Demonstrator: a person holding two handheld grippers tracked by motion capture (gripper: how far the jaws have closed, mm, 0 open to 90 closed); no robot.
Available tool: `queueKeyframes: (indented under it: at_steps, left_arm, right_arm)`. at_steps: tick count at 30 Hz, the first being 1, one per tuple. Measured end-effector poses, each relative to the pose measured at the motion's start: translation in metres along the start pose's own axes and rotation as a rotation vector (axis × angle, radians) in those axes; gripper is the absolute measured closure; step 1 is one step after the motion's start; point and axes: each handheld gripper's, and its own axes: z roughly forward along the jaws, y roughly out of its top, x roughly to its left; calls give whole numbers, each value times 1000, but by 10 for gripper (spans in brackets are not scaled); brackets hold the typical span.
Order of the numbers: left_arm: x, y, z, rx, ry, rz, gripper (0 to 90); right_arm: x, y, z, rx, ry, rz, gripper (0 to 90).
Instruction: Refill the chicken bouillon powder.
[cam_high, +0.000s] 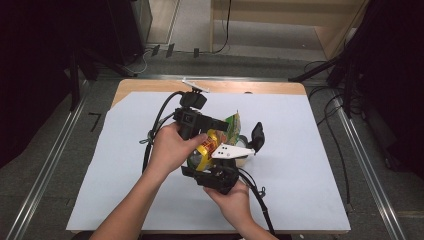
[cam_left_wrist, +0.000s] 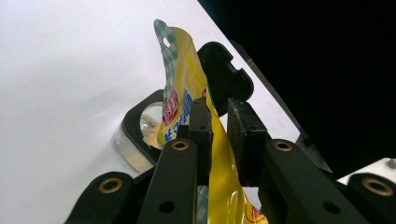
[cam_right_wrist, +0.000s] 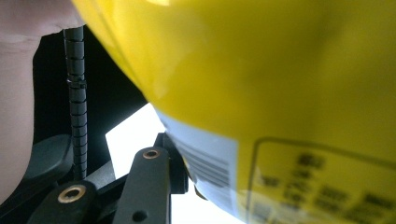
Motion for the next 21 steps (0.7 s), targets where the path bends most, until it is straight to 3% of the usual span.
queueKeyframes:
  at_steps: [21]
  left_arm:
    - [-1, -3, -5, -25, 10, 6, 809]
  right_arm:
    - [-1, 2, 2, 2, 18, -5, 680]
